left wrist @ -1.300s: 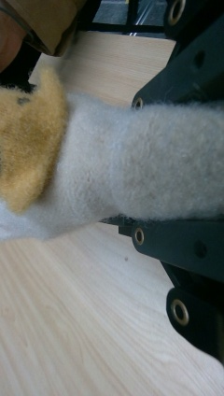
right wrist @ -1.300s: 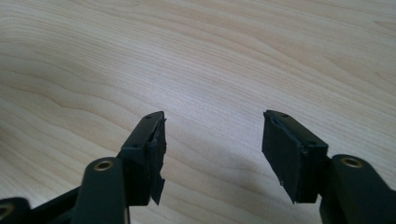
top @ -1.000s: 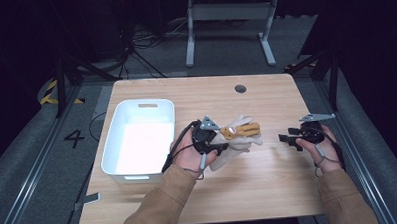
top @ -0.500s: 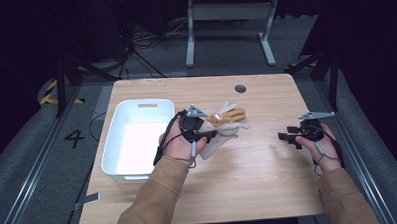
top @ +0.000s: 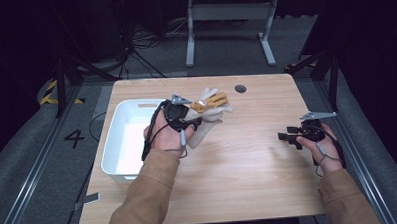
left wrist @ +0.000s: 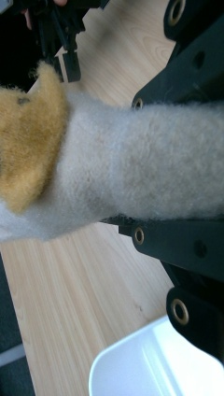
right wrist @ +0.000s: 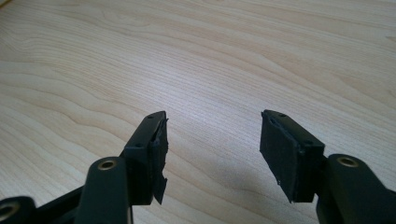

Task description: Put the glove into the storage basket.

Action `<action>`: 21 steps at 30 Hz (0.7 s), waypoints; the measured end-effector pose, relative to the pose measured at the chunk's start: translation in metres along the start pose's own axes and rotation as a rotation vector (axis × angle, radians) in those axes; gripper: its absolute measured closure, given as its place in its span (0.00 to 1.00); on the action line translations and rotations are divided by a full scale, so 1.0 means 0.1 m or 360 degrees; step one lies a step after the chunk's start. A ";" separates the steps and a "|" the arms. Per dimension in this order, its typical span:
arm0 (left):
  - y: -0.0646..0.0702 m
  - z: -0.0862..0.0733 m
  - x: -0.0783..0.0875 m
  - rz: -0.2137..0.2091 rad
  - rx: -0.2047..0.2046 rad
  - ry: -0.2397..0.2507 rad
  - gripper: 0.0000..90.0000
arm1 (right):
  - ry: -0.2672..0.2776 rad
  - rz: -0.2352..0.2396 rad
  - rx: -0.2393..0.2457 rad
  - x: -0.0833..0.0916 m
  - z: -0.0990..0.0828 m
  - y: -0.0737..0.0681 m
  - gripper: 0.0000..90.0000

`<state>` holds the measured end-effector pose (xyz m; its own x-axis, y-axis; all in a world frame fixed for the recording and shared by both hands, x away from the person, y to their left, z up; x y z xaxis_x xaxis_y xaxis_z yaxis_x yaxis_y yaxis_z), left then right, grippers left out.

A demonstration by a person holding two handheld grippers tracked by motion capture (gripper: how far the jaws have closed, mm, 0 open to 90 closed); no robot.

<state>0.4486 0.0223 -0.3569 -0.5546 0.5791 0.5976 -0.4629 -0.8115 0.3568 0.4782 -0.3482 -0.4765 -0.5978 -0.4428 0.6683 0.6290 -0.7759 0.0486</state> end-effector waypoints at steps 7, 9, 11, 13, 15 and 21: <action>-0.11 0.04 0.01 0.0031 0.0096 0.0020 0.81 | -0.0025 0.0002 0.0003 -0.03 -0.02 -0.01 0.47; -0.14 0.05 0.02 0.0044 0.0120 0.0020 0.81 | -0.0026 0.0006 0.0000 -0.03 -0.02 -0.02 0.47; -0.15 0.07 0.02 0.0064 0.0148 0.0003 0.81 | -0.0022 0.0007 -0.0001 -0.03 -0.02 -0.01 0.47; -0.17 0.08 0.02 0.0096 0.0153 -0.0034 0.81 | -0.0018 0.0010 -0.0001 -0.02 -0.01 -0.01 0.47; -0.18 0.10 0.01 0.0127 0.0171 -0.0073 0.81 | -0.0016 0.0009 -0.0003 -0.02 -0.01 -0.01 0.47; -0.21 0.16 -0.02 0.0191 0.0187 -0.0184 0.81 | -0.0014 0.0004 -0.0004 -0.01 -0.01 0.00 0.47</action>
<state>0.4701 0.0371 -0.3539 -0.5147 0.4705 0.7167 -0.3106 -0.8815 0.3556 0.4782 -0.3487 -0.4783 -0.5916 -0.4408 0.6750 0.6294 -0.7758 0.0450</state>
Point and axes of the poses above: each handheld gripper's, and its own axes: x roughly backward along the jaws, z roughly out of its top, y roughly to its right, the point moved 7 cm from there along -x, roughly forward along the jaws, and after that the axes turned 13 degrees about x, right-handed, at the moved point
